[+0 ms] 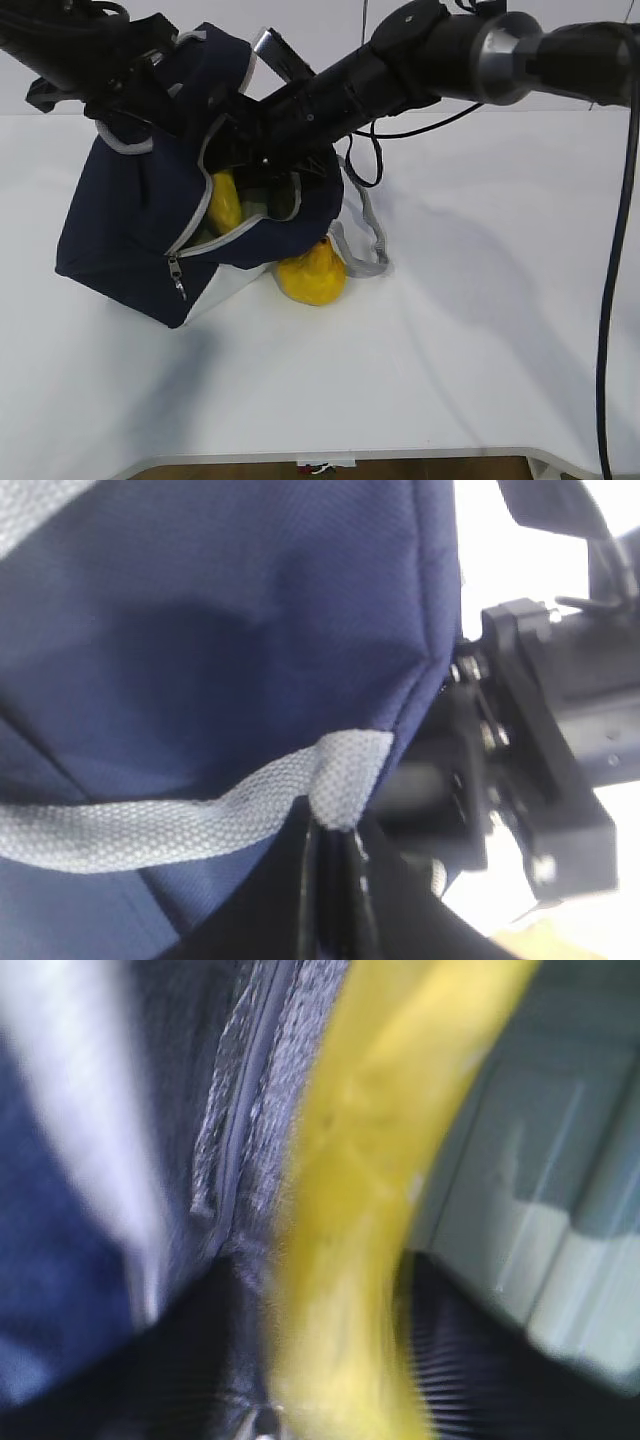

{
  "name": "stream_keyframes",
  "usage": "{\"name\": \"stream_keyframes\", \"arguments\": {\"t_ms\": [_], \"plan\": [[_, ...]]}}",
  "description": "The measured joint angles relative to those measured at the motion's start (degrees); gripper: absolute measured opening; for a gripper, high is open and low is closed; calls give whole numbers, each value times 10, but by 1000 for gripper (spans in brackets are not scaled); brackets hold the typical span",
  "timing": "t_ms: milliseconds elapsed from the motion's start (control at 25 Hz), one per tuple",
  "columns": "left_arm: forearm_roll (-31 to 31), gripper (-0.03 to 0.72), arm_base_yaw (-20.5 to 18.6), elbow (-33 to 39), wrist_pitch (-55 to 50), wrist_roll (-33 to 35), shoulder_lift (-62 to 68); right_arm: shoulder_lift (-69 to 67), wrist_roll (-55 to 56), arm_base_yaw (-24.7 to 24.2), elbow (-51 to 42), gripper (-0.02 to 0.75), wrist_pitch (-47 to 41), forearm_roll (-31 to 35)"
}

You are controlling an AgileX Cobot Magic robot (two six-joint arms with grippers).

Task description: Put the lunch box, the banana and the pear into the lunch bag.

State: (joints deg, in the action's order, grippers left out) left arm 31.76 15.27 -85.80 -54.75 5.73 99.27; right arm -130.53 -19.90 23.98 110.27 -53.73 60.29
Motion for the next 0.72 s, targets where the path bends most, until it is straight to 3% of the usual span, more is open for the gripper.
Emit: {"name": "stream_keyframes", "arguments": {"t_ms": [120, 320, 520, 720], "plan": [[0, -1, 0, 0, 0, 0, 0, -2, -10, 0, 0, 349, -10, 0], [-3, -1, 0, 0, 0, 0, 0, -2, -16, 0, 6, 529, -39, 0], [-19, -1, -1, 0, -2, 0, 0, -3, -27, -11, 66, 552, -112, -35], [-19, -1, -29, 0, -16, 0, 0, -3, 15, -20, 151, 553, -160, -159]]}}
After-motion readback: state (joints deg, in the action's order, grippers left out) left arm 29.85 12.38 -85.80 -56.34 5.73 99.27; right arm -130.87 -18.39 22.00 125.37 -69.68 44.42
